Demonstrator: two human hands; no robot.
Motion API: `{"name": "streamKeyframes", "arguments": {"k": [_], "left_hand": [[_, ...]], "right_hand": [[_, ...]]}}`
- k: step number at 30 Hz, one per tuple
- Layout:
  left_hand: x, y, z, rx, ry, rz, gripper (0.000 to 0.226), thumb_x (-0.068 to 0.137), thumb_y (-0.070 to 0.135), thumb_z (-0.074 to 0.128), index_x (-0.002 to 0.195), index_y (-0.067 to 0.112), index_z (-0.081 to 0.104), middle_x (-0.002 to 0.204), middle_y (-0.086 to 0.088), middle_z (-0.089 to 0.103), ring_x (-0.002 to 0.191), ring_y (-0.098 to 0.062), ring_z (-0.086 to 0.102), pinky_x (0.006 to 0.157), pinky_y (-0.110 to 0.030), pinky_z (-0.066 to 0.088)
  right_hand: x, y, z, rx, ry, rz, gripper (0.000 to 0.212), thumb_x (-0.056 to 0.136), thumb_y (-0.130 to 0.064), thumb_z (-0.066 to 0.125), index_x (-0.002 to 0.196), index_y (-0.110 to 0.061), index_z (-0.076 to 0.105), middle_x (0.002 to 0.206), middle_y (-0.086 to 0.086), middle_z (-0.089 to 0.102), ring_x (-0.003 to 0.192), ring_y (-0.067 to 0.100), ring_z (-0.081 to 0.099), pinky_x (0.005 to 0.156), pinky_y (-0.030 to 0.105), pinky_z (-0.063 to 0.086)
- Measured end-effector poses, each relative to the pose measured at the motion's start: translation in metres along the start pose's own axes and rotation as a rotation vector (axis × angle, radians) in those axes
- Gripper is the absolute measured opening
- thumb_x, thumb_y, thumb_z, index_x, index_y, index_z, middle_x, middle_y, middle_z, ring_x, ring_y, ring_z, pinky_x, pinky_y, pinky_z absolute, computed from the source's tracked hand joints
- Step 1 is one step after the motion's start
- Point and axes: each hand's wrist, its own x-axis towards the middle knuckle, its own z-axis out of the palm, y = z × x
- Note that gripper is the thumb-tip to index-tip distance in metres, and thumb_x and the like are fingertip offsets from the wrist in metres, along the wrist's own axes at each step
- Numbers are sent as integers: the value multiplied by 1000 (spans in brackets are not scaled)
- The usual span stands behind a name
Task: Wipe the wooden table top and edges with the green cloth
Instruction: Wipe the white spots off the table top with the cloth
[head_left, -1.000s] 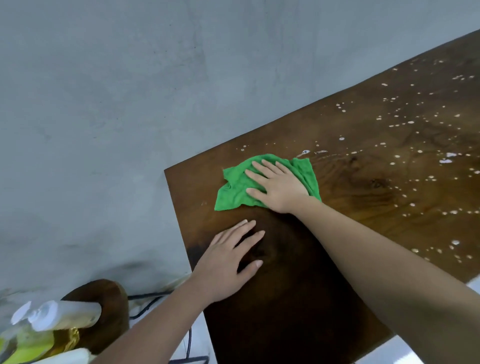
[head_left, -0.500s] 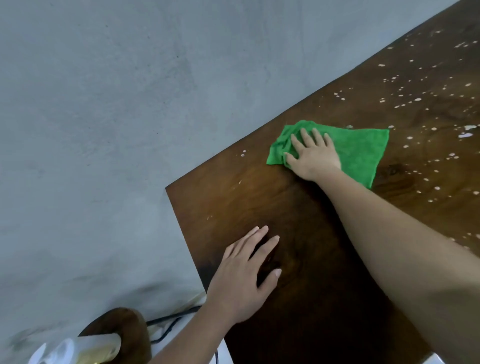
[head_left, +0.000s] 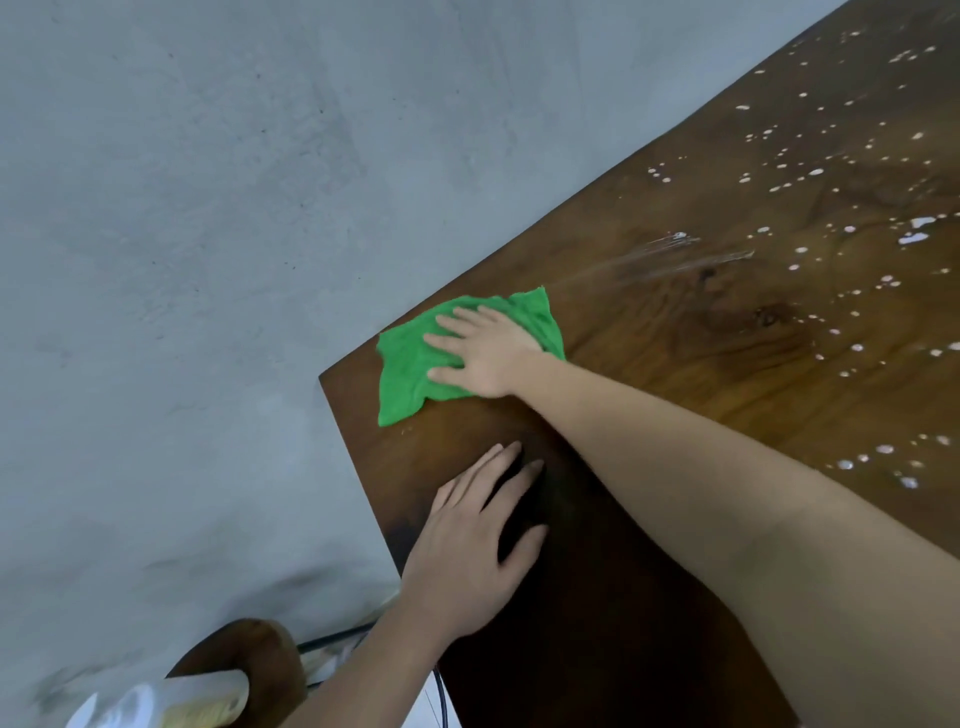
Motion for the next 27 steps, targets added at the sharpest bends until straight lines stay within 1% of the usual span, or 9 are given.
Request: {"name": "streamKeyframes", "arguments": {"k": [2, 4, 8, 10, 12, 16, 22, 25, 27], "left_hand": [[0, -1, 2, 10, -4, -15, 62, 114, 66, 37, 172, 52, 22, 182, 30, 5, 167, 8, -7, 132, -29, 3], [0, -2, 3, 13, 6, -27, 62, 112, 71, 34, 171, 55, 22, 181, 32, 5, 166, 9, -6, 132, -30, 3], [1, -6, 7, 12, 17, -21, 64, 111, 75, 30, 171, 55, 22, 182, 30, 8, 167, 7, -1, 132, -32, 6], [1, -6, 7, 16, 14, -12, 64, 111, 73, 30, 172, 54, 22, 182, 29, 9, 168, 6, -1, 132, -33, 6], [1, -6, 8, 15, 7, -10, 65, 111, 74, 28, 172, 53, 23, 183, 26, 11, 169, 3, 2, 133, -37, 9], [0, -7, 8, 11, 3, -14, 69, 109, 76, 26, 172, 50, 26, 183, 23, 15, 169, -1, 7, 135, -43, 14], [2, -4, 6, 24, 10, 34, 68, 110, 72, 29, 172, 43, 33, 182, 16, 22, 169, -6, 14, 134, -44, 21], [4, 9, 11, 43, -5, 97, 66, 111, 69, 32, 169, 38, 41, 182, 16, 23, 170, -6, 14, 133, -44, 23], [11, 22, 16, 56, -20, 142, 66, 112, 69, 32, 165, 32, 48, 183, 15, 23, 170, -7, 14, 134, -45, 24]], "right_hand": [[-11, 38, -8, 14, 35, 121, 82, 105, -80, 13, 175, -37, 11, 184, -3, 1, 170, 22, 0, 137, 50, 2], [-33, 78, -13, 40, 61, 231, 83, 105, -81, 14, 175, -38, 11, 184, -5, 2, 170, 21, 0, 137, 48, 0], [-101, 147, -15, 95, 117, 455, 82, 104, -83, 16, 175, -41, 12, 184, -8, 3, 170, 18, -1, 137, 44, -1], [-133, 164, -14, 93, 136, 562, 83, 104, -83, 13, 175, -41, 10, 184, -6, 1, 170, 19, -3, 137, 45, -1], [-156, 162, -10, 80, 140, 633, 83, 105, -80, 10, 176, -38, 7, 185, -4, -2, 171, 22, -5, 137, 47, -1], [-180, 107, 5, 62, 121, 610, 82, 106, -76, 4, 176, -33, 1, 184, 0, -6, 170, 28, -9, 137, 50, -2], [-256, 10, 33, 57, 84, 399, 78, 108, -73, 4, 175, -33, -2, 184, 1, -9, 169, 26, -14, 137, 51, -4], [-297, -9, 43, 54, 82, 352, 77, 109, -74, 5, 175, -35, -1, 183, 0, -9, 169, 25, -16, 136, 51, -5], [-317, -6, 45, 57, 95, 345, 77, 109, -76, 8, 175, -37, 3, 183, -2, -8, 169, 22, -15, 137, 49, -5]]}}
